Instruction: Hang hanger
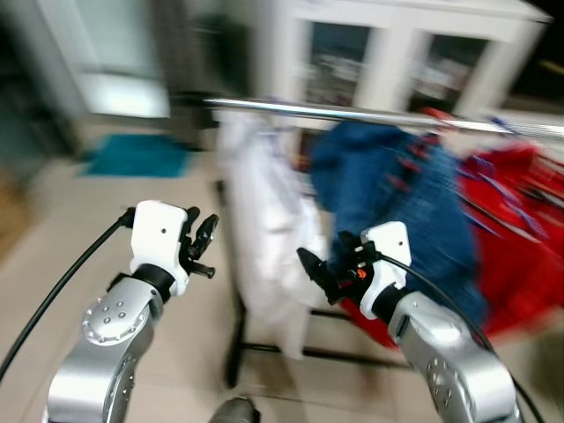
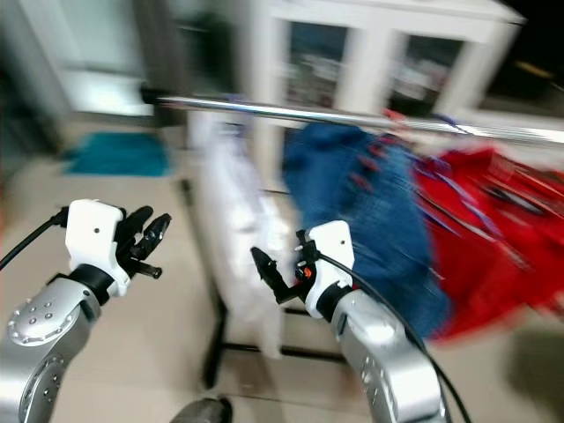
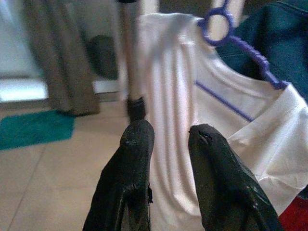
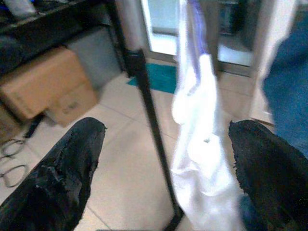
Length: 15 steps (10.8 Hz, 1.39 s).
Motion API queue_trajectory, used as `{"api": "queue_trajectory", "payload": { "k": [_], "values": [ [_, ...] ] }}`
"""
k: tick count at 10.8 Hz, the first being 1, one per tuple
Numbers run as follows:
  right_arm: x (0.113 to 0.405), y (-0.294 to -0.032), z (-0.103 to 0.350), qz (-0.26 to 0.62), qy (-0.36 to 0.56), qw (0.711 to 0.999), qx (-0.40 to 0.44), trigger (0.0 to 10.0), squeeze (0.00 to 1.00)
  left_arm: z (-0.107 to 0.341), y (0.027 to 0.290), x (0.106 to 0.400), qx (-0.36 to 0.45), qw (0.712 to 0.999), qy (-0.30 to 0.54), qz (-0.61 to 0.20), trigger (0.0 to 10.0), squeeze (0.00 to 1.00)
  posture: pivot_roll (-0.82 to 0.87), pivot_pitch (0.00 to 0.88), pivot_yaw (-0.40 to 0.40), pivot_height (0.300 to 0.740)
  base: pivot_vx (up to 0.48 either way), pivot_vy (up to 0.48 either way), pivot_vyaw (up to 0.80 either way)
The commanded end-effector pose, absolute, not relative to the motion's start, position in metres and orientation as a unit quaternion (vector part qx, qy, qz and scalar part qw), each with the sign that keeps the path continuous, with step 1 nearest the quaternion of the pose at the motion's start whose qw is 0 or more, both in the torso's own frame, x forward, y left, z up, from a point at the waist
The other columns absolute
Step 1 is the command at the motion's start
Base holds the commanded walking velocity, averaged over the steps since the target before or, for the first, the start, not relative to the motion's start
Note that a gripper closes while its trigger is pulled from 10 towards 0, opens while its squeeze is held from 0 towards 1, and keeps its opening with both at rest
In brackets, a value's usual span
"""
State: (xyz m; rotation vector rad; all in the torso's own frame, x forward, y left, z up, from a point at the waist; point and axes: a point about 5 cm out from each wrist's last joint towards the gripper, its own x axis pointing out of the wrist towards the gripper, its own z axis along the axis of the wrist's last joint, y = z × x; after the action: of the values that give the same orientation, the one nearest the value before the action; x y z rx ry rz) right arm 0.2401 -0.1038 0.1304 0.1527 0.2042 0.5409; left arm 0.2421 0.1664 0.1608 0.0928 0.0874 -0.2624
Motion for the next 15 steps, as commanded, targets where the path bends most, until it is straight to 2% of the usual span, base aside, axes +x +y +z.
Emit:
{"api": "queue_trajectory", "payload": {
  "k": [1, 2, 3, 4, 5, 11, 13, 14, 15],
  "values": [
    [0.241, -0.112, 0.133, 0.235, 0.086, 0.964, 0.088, 10.0, 0.0, 0.163, 0.169, 0.241, 0.072, 0.989, 0.041, -0.123, 10.0, 0.0, 0.16, 0.042, -0.003, 0.74, 0.0, 0.48, 0.0],
    [0.241, -0.111, 0.131, 0.227, 0.086, 0.967, 0.077, 10.0, 0.0, 0.163, 0.171, 0.242, 0.092, 0.988, 0.039, -0.118, 10.0, 0.0, 0.16, 0.042, -0.005, 0.74, 0.0, 0.0, 0.0],
    [0.245, -0.111, 0.135, 0.214, 0.055, 0.975, 0.033, 10.0, 0.0, 0.162, 0.167, 0.243, 0.076, 0.988, 0.046, -0.125, 10.0, 0.0, 0.16, 0.042, -0.009, 0.74, 0.0, 0.0, 0.0],
    [0.246, -0.11, 0.133, 0.219, 0.061, 0.972, 0.056, 10.0, 0.0, 0.157, 0.168, 0.244, 0.087, 0.987, 0.065, -0.116, 10.0, 0.0, 0.17, 0.041, -0.009, 0.74, 0.0, 0.0, 0.0],
    [0.252, -0.115, 0.13, 0.187, 0.071, 0.978, 0.063, 10.0, 0.0, 0.157, 0.165, 0.247, 0.06, 0.99, 0.055, -0.115, 10.0, 0.0, 0.17, 0.041, -0.013, 0.74, 0.0, 0.0, 0.0],
    [0.26, -0.118, 0.13, 0.161, 0.069, 0.98, 0.093, 10.0, 0.0, 0.162, 0.16, 0.254, 0.036, 0.992, 0.044, -0.113, 10.0, 0.0, 0.16, 0.042, -0.022, 0.74, 0.434, 0.0, 0.0],
    [0.261, -0.116, 0.13, 0.185, 0.077, 0.978, 0.055, 10.0, 0.0, 0.161, 0.16, 0.252, 0.038, 0.992, 0.045, -0.114, 10.0, 0.0, 0.16, 0.043, -0.025, 0.74, 0.472, 0.0, 0.0],
    [0.26, -0.113, 0.132, 0.201, 0.069, 0.976, 0.042, 10.0, 0.0, 0.161, 0.16, 0.252, 0.038, 0.992, 0.044, -0.114, 10.0, 0.0, 0.17, 0.043, -0.027, 0.74, 0.472, 0.0, 0.8],
    [0.254, -0.106, 0.137, 0.245, 0.064, 0.963, 0.095, 10.0, 0.0, 0.16, 0.159, 0.242, 0.009, 0.992, 0.042, -0.122, 10.0, 0.0, 0.17, 0.044, -0.032, 0.74, 0.0, 0.0, 0.0]
  ]
}}
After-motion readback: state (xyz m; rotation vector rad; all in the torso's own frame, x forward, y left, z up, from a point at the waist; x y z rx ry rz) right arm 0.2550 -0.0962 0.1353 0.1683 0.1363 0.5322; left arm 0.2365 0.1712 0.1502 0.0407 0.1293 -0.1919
